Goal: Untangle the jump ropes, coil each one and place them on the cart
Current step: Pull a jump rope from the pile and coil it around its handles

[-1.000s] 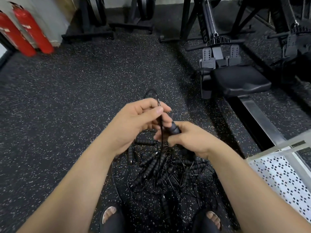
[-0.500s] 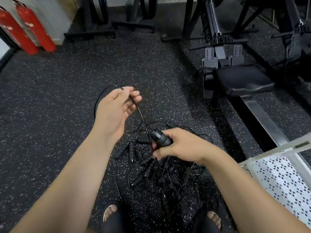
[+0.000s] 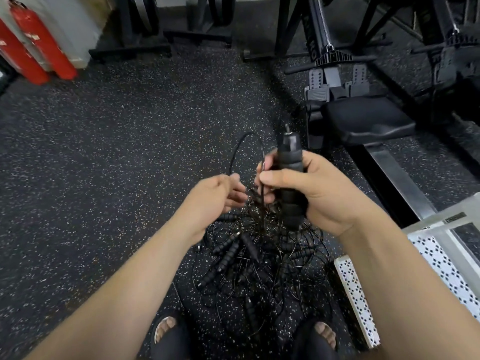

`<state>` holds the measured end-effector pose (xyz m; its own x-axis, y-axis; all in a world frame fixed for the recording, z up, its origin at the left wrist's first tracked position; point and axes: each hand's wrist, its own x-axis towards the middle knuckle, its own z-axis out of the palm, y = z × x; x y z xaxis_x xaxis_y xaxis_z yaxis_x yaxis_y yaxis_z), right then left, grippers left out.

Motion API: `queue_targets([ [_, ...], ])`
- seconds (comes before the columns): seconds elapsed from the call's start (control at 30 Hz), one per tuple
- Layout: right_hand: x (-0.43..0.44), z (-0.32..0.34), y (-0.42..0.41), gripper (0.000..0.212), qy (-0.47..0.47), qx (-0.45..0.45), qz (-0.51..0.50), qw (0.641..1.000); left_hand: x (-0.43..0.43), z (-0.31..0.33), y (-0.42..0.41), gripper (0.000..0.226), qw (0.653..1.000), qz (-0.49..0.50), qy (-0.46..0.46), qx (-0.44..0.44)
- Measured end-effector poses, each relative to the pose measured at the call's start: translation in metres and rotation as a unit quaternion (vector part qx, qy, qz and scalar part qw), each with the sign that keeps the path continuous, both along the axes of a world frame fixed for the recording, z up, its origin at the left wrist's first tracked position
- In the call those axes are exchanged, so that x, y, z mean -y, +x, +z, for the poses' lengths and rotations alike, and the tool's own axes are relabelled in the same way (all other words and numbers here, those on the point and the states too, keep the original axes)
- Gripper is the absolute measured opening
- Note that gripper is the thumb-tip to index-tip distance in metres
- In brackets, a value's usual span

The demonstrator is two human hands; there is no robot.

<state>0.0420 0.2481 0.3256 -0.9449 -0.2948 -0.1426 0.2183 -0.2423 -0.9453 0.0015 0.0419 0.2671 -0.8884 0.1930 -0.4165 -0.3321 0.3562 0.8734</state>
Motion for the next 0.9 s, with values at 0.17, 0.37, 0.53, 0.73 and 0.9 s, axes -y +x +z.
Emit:
queue_targets([
  [0.17, -0.013, 0.003, -0.006, 0.018, -0.035, -0.010, -0.120, 0.992, -0.020, 0.012, 0.028, 0.028, 0.992, -0.122, -0.015, 0.017],
  [0.37, -0.024, -0.008, -0.012, 0.018, -0.038, 0.019, -0.216, 0.976, -0.021, 0.025, 0.046, 0.020, 0.971, -0.231, -0.064, -0.002],
  [0.53, -0.023, -0.013, -0.016, 0.018, -0.042, 0.038, -0.221, 0.974, -0.025, 0.017, 0.051, 0.013, 0.976, -0.150, -0.109, -0.117],
  [0.73, -0.012, -0.012, -0.011, 0.019, -0.021, 0.051, -0.128, 0.990, -0.023, 0.010, 0.035, 0.051, 0.964, -0.122, -0.127, -0.198],
  [0.9, -0.014, -0.009, -0.015, 0.017, -0.081, 0.048, -0.171, 0.981, -0.024, 0.000, 0.039, 0.010, 0.969, -0.194, -0.091, -0.119],
])
